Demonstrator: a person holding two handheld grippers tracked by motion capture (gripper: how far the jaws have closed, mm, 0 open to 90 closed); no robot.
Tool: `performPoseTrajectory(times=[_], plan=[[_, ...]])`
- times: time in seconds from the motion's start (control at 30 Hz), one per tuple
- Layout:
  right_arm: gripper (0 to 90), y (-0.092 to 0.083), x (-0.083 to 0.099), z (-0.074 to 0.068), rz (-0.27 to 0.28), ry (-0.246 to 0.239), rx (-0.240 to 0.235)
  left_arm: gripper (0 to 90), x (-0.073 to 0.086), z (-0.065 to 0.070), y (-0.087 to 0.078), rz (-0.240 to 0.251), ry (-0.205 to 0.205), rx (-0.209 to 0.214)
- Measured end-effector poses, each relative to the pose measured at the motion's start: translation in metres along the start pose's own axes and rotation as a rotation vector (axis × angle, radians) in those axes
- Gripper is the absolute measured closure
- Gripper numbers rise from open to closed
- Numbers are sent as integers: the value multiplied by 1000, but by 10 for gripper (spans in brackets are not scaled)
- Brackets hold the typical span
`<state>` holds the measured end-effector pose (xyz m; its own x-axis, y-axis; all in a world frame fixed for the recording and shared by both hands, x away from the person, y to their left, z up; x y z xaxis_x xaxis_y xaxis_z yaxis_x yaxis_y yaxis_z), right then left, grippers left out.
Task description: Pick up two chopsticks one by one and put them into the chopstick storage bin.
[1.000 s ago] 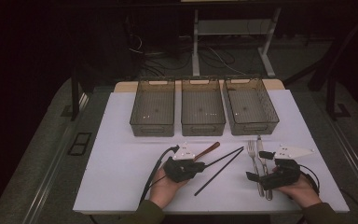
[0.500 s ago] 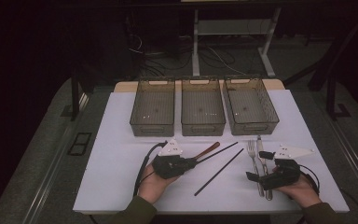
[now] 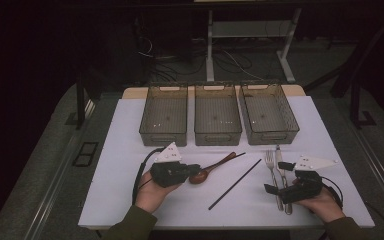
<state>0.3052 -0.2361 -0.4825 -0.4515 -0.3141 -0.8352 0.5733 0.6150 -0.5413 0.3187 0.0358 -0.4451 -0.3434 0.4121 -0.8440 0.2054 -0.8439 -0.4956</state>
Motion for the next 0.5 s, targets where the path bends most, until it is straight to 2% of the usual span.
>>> performPoseTrajectory(times=[0.3,0.5], plan=[[2,0,0,0,0,-1,1,847,-8,-11,-21,46,-13,-26],[2,0,0,0,-1,4,3,847,-16,-19,-36,68,-7,-53]])
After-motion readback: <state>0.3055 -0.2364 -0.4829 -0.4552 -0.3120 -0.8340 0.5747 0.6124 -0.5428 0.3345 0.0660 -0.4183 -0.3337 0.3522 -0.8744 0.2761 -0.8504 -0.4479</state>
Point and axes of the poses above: each handheld gripper's, and its own axes: y roughly forward along the jaws, x roughly out of its underside, z roughly to its right, the point moved 9 cm from there along y, roughly forward along the jaws, and after that the axes turned 7 degrees about x, right-handed, at the moved point
